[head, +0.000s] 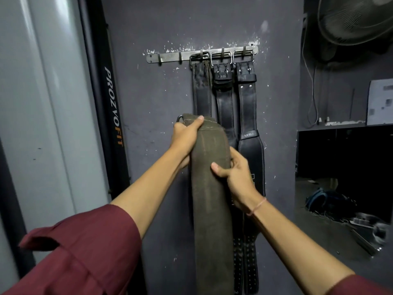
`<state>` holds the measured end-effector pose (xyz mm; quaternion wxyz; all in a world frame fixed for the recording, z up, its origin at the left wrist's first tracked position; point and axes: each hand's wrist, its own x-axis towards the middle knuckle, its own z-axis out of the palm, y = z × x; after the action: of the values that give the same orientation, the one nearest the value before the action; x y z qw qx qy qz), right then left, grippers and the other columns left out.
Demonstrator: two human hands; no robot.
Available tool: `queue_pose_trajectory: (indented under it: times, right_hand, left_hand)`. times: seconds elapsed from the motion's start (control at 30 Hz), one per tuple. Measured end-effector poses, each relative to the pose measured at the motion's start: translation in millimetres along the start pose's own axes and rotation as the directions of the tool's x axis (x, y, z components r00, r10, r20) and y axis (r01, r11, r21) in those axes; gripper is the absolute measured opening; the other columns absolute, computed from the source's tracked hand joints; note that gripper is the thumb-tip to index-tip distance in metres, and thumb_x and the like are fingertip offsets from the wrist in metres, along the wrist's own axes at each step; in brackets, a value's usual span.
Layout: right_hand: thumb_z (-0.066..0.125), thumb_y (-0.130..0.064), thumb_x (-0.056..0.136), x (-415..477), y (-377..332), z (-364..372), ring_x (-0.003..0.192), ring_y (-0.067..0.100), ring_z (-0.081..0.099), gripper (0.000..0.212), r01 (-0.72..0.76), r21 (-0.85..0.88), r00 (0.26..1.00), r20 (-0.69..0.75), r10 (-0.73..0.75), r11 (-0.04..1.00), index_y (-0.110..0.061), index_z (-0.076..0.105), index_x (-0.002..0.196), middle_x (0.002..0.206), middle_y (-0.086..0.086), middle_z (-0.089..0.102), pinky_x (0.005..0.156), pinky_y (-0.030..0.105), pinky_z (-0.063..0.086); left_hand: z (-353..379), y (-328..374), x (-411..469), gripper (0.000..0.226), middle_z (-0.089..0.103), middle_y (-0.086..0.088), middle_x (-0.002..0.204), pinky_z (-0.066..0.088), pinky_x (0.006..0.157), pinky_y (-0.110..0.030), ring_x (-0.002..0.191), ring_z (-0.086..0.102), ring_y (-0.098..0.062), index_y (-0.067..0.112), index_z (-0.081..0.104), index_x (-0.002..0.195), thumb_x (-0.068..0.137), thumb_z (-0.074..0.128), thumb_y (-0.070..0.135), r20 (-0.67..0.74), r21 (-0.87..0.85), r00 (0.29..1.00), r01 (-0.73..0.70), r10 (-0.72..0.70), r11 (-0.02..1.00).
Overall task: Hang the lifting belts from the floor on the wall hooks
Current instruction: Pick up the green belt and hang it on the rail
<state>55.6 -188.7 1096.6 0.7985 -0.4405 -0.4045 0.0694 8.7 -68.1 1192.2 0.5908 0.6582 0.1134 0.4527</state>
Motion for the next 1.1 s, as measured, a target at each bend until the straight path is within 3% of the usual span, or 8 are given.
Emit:
queue_pose_trajectory:
  times: [0.13,0.2,0.37,0.6,0.7,0.8,0.87,1.1]
  right_hand:
    - [0.062,0.017,0.081,23.2,-20.1,15.4,0.093,0.023,0.07,0.04,0.088,-0.054,0.995,-0.044,-0.09,0.995,0.0,0.062,0.117,0.103,0.013,0.073,0.083,0.038,0.059]
    - [0.063,0.016,0.08,36.6,-27.3,20.4,0.097,0.026,0.07,0.038,0.125,-0.101,0.989,-0.071,-0.132,0.987,-0.003,0.065,0.113,0.106,0.015,0.073,0.087,0.04,0.058]
    - [0.064,0.017,0.079,69.0,-53.3,29.6,0.076,0.012,0.067,0.029,0.199,-0.162,0.962,-0.158,-0.224,0.967,-0.005,0.067,0.097,0.085,0.005,0.071,0.071,0.026,0.056]
    - [0.062,0.02,0.076,91.2,-66.3,28.4,0.067,0.01,0.066,0.027,0.198,-0.123,0.955,-0.199,-0.219,0.973,0.003,0.068,0.096,0.081,0.007,0.071,0.059,0.022,0.054]
    - [0.061,0.021,0.077,96.1,-63.7,27.7,0.074,0.018,0.066,0.027,0.175,-0.102,0.957,-0.216,-0.194,0.979,0.005,0.067,0.097,0.087,0.013,0.071,0.065,0.028,0.058]
    - [0.061,0.022,0.077,105.2,-70.7,25.2,0.078,0.023,0.067,0.026,0.167,-0.079,0.952,-0.246,-0.181,0.983,0.007,0.067,0.097,0.09,0.018,0.071,0.066,0.033,0.06]
    - [0.061,0.021,0.077,109.3,-75.4,24.3,0.078,0.024,0.067,0.026,0.172,-0.093,0.95,-0.247,-0.19,0.981,0.009,0.066,0.098,0.09,0.018,0.071,0.068,0.035,0.06]
    - [0.06,0.021,0.077,112.7,-76.3,18.5,0.078,0.022,0.068,0.025,0.153,-0.142,0.946,-0.266,-0.187,0.978,0.003,0.068,0.093,0.088,0.016,0.072,0.071,0.036,0.061]
  left_hand:
    - [1.3,-0.3,-12.5,0.053,0.064,-0.005,0.106,0.054,0.092,-0.039,0.098,0.064,-0.019,0.012,0.052,0.106,0.09,0.054,0.063,-0.002,0.109,0.999,0.039,-0.039,0.993]
    - [3.1,-5.8,-21.3,0.059,0.064,-0.005,0.108,0.052,0.086,-0.036,0.098,0.062,-0.019,0.007,0.053,0.113,0.094,0.047,0.063,-0.034,0.203,0.998,-0.048,0.056,0.978]
    - [5.1,-47.3,-57.7,0.042,0.047,0.002,0.064,0.036,0.059,-0.04,0.062,0.048,-0.025,0.01,0.041,0.078,0.106,0.034,0.041,-0.077,0.367,0.89,-0.394,0.45,0.842]
    - [5.6,-94.0,-78.1,0.045,0.053,-0.016,0.058,0.038,0.053,-0.048,0.062,0.054,-0.044,0.017,0.033,0.07,0.104,0.032,0.046,-0.09,0.444,0.844,-0.441,0.528,0.78]
    - [3.4,-107.9,-87.5,0.046,0.049,-0.014,0.055,0.034,0.053,-0.044,0.057,0.051,-0.039,0.018,0.03,0.069,0.102,0.034,0.049,-0.086,0.479,0.859,-0.409,0.505,0.777]
    - [-6.3,-141.6,-112.8,0.051,0.041,0.004,0.05,0.026,0.05,-0.028,0.044,0.039,-0.014,0.016,0.033,0.068,0.096,0.031,0.059,-0.034,0.46,0.889,-0.391,0.456,0.797]
    - [-14.5,-166.3,-126.1,0.051,0.037,0.008,0.05,0.024,0.047,-0.022,0.043,0.035,-0.01,0.018,0.033,0.065,0.095,0.033,0.06,-0.012,0.431,0.913,-0.363,0.407,0.826]
    - [-32.3,-223.3,-148.8,0.075,0.063,-0.009,0.059,0.05,0.053,-0.043,0.048,0.052,-0.013,0.003,0.059,0.078,0.09,0.041,0.075,0.06,0.45,0.974,-0.222,0.219,0.865]
